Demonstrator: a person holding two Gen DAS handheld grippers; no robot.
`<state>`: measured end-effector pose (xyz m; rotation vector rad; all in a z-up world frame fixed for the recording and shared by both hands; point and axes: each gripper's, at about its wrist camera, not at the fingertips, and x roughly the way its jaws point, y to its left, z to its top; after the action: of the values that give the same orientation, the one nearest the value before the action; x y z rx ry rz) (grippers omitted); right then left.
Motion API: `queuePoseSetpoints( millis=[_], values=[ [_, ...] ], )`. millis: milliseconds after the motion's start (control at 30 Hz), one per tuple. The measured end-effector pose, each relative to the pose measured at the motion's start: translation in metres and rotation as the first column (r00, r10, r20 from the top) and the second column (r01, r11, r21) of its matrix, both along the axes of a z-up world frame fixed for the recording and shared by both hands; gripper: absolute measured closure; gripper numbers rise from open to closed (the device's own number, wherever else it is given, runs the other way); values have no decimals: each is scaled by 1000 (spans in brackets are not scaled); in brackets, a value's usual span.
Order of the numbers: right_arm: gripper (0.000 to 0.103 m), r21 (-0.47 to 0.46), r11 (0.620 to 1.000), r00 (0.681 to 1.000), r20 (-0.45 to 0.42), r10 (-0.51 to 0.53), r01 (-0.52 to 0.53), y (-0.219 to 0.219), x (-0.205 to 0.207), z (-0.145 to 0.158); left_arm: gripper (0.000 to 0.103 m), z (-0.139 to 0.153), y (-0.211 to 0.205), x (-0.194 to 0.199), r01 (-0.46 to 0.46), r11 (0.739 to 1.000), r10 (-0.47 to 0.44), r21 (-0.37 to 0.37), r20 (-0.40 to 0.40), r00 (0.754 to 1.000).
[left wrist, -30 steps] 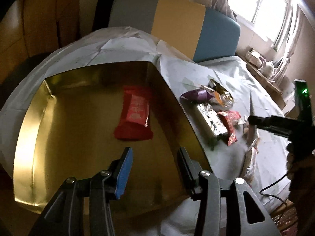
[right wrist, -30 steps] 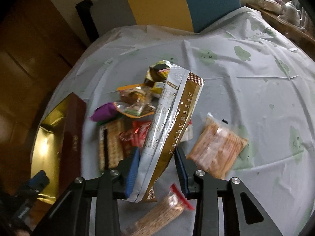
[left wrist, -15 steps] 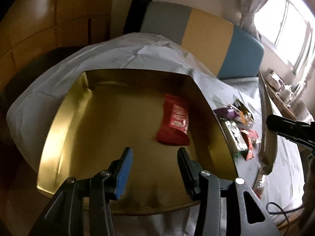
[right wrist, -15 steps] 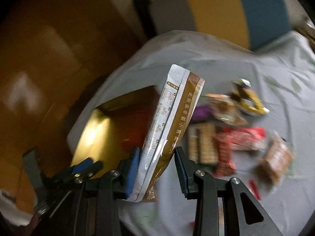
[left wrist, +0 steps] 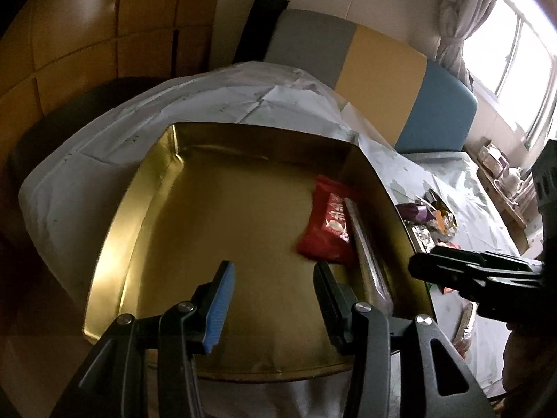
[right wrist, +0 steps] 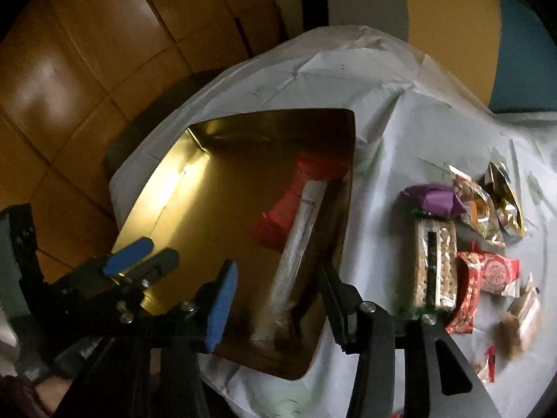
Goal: Organize snacks
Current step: 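Withdraw the right tool from the tray back over the snacks, then grasp the granola bar with red ends with the left tool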
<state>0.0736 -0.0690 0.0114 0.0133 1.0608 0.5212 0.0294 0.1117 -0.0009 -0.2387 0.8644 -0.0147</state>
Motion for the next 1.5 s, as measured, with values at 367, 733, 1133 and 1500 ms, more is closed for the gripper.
queuePoseSetpoints(
  millis=[367,733,1133,1500],
  values=[
    [46,40,996,997,22,-78,77,-44,-18,6,55,3,-20,-3,61,998,-61,25,7,998],
    [36,0,986,984,69,-165,165,-95,-37,15,55,6,-45,-6,141,989,-142,44,5,990],
    [28,-113,926,931,96,-352,361,-203,-49,23,55,9,-69,-7,211,975,-211,65,-11,977],
    [24,-44,701,702,16,-712,712,-336,-60,8,55,23,-126,-8,405,911,-406,78,-13,914]
  ],
)
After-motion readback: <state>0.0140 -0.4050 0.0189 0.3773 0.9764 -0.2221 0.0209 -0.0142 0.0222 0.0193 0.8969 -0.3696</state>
